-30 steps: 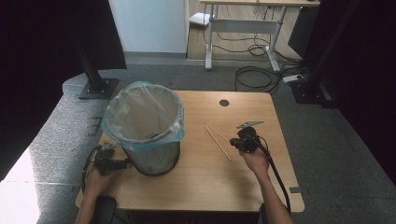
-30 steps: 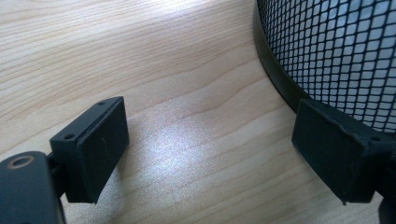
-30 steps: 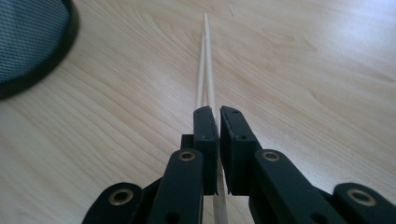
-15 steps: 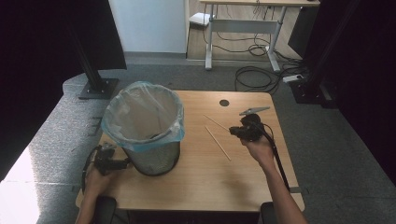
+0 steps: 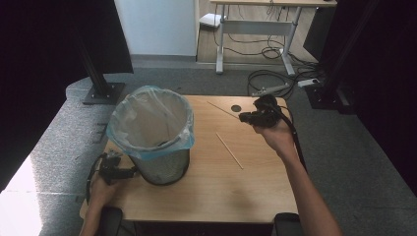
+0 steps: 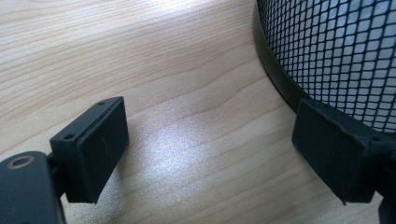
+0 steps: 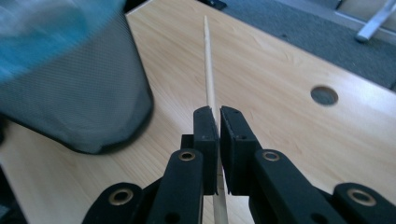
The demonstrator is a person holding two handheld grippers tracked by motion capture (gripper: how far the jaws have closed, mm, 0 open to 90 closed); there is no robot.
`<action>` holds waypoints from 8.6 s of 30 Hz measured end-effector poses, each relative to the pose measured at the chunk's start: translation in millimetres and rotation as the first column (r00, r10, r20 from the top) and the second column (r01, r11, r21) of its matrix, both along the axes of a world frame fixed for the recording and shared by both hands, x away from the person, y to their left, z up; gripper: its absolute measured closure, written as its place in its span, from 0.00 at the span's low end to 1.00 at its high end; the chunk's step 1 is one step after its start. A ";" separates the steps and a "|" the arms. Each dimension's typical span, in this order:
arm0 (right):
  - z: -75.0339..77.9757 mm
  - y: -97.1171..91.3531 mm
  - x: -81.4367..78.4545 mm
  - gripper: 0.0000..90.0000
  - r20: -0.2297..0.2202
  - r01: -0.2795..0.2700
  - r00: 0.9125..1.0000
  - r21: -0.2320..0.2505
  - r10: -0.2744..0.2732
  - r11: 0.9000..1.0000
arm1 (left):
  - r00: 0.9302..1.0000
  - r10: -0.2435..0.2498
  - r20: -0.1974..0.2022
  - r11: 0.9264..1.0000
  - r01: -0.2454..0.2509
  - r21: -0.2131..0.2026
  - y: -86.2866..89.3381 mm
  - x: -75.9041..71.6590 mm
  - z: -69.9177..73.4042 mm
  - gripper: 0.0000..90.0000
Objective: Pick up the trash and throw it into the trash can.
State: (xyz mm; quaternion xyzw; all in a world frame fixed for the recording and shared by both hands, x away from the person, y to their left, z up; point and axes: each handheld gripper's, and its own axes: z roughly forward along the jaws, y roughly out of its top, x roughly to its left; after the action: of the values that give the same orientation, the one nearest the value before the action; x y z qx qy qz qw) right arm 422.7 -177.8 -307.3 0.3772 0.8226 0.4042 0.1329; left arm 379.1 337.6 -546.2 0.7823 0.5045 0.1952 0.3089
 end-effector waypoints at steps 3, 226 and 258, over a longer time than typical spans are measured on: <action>18.4 6.9 -0.2 0.94 0.015 -0.025 1.000 0.000 0.025 1.000 | 1.000 0.000 0.000 1.000 0.000 0.000 0.0 0.0 0.0 0.12; -5.8 18.8 1.4 0.00 0.121 -0.051 0.990 -0.129 0.066 0.990 | 0.999 0.033 -0.023 0.999 -0.033 0.011 -0.3 2.9 -1.1 0.01; -214.9 -84.1 -44.1 0.00 0.049 0.213 0.977 -0.090 -0.209 0.973 | 0.999 0.032 -0.024 0.999 -0.032 0.012 -0.4 2.4 -1.0 0.01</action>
State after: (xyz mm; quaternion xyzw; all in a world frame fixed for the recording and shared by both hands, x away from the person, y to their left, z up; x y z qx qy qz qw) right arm 378.6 -261.9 -522.1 0.4477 0.7933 0.3556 0.2092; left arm 381.5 337.2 -547.2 0.7781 0.5196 0.1936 0.2952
